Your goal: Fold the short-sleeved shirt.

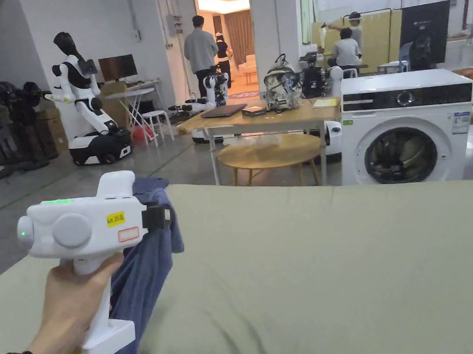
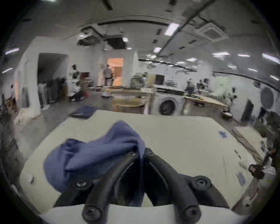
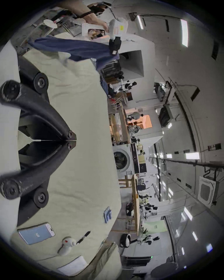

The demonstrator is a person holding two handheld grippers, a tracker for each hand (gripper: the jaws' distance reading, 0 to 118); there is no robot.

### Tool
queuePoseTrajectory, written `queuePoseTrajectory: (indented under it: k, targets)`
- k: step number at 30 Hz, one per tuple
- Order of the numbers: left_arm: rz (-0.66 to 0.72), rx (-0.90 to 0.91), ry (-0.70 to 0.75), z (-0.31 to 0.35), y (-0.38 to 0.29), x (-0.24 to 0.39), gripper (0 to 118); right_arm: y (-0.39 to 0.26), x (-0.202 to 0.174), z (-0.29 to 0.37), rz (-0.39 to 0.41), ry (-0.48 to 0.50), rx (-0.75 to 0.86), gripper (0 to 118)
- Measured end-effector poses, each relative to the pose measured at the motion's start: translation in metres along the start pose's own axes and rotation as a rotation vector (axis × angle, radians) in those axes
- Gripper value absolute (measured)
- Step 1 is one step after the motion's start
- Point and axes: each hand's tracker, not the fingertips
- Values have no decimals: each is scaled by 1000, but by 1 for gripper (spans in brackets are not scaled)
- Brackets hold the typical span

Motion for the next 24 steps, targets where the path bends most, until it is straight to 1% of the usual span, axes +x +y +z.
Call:
queuePoseTrajectory:
  k: [3, 6, 8, 9, 10, 13, 15, 16, 17, 18, 19, 20, 21, 24]
  targets:
    - [32, -78, -188, -64, -33, 72, 0, 1, 9, 11, -6, -32, 4, 0]
    - [55, -219, -385, -117, -102, 160, 0, 1, 21, 24, 14, -79, 17, 0]
    - [46, -333, -499, -130, -162, 227, 0, 3, 30, 34, 34, -130, 24, 0]
    - [43, -365, -547, -133, -186, 251, 0, 4, 34, 39, 36, -147, 30, 0]
    - [38, -406, -631, -135, -210, 278, 0, 4, 39, 43, 29, -165, 30, 0]
    - [60, -527, -779, -113, -264, 348, 0, 5, 52, 53, 8, -211, 31, 0]
    - [66, -569, -853, -97, -297, 384, 0, 5, 57, 55, -5, -225, 26, 0]
    - [51, -588, -881, -87, -309, 397, 2, 5, 59, 57, -4, -232, 21, 0]
    - [25, -578, -898, -78, -314, 404, 11, 3, 60, 59, 0, -238, 17, 0]
    - [16, -572, -906, -70, -315, 406, 34, 2, 60, 59, 7, -244, 12, 0]
    - [45, -535, -923, -60, -308, 402, 41, 1, 60, 60, 17, -249, 6, 0]
    - [87, -504, -925, -52, -300, 391, 41, -1, 60, 61, 26, -249, 1, 0]
    - [86, -472, -915, -45, -291, 382, 41, -2, 60, 62, 32, -246, -5, 0]
    - [-44, -218, -765, -9, -246, 328, 41, -2, 58, 64, 49, -222, -21, 0]
